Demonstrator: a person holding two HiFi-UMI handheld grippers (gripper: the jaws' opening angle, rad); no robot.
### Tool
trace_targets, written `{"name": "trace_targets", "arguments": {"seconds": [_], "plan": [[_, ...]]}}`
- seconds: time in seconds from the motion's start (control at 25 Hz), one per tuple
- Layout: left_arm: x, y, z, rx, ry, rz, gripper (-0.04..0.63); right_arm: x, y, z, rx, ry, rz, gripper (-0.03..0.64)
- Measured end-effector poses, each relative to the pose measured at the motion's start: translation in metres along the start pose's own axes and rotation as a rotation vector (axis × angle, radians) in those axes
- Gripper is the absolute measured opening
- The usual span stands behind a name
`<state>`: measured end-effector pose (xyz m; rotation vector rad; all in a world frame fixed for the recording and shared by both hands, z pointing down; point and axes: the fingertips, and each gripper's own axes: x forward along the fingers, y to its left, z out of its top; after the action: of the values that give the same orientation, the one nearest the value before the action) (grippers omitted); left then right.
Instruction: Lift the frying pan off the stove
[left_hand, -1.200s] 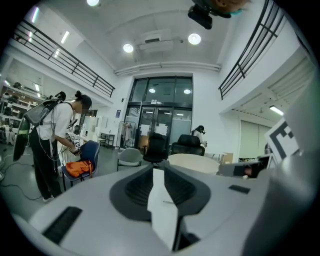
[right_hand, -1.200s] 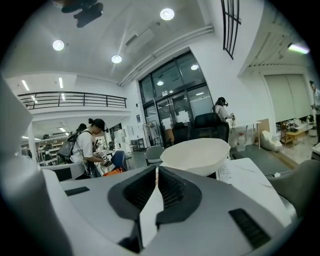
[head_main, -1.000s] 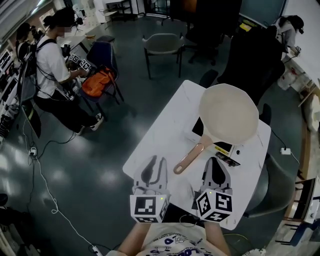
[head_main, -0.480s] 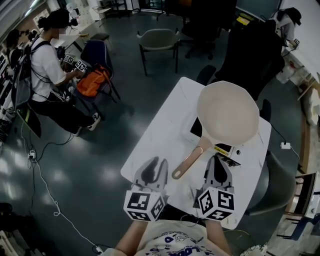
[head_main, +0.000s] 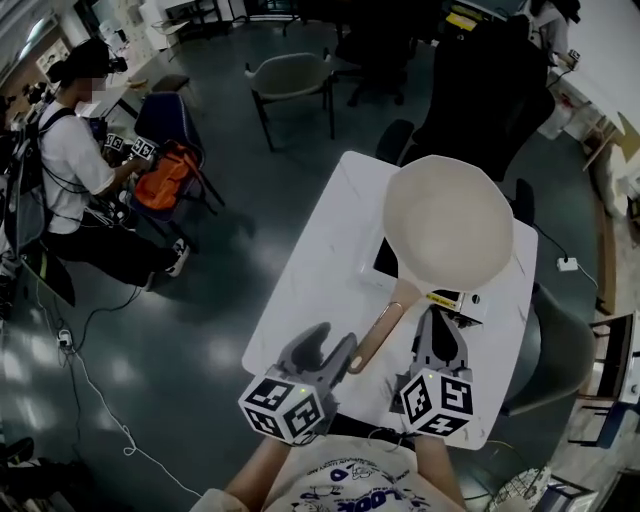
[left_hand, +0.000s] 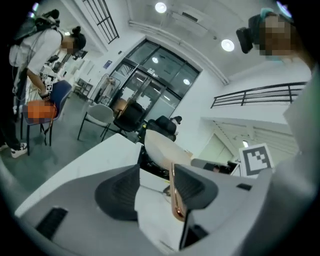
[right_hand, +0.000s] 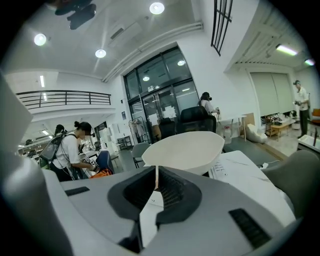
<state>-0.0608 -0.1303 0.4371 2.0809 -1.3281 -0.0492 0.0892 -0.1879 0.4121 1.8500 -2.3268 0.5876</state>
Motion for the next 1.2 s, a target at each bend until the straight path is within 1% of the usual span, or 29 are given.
{"name": "trace_targets", "arguments": {"seconds": [0.08,0.2,0.32,0.48,0.8,0.88,1.04,1.2], "plan": [[0.007,-0.002,-0.007,-0.054,0.041,-0.051,0.200,0.002,-0.005,-0.001,0.002,0.005,-0.024,0.026],[0.014,-0.006,-0.014,-0.158,0.080,-0.134,0.221,0.003,-0.011,-0.002,0.009,0.008,-0.058,0.026],[0.018,-0.013,-0.021,-0.228,0.124,-0.214,0.232,0.004,-0.015,-0.003,0.014,0.009,-0.080,0.026],[0.022,-0.021,-0.031,-0.270,0.202,-0.303,0.235,0.005,-0.020,-0.006,0.032,0.013,-0.108,0.026],[0.028,-0.039,-0.042,-0.375,0.306,-0.446,0.233,0.005,-0.023,-0.011,0.045,0.032,-0.150,0.026],[0.030,-0.042,-0.043,-0.391,0.320,-0.468,0.233,0.004,-0.025,-0.014,0.047,0.035,-0.160,0.026],[0.032,-0.041,-0.044,-0.415,0.329,-0.486,0.233,0.004,-0.027,-0.016,0.057,0.035,-0.178,0.026],[0.032,-0.044,-0.047,-0.446,0.361,-0.512,0.233,0.003,-0.028,-0.017,0.059,0.039,-0.190,0.026]]}}
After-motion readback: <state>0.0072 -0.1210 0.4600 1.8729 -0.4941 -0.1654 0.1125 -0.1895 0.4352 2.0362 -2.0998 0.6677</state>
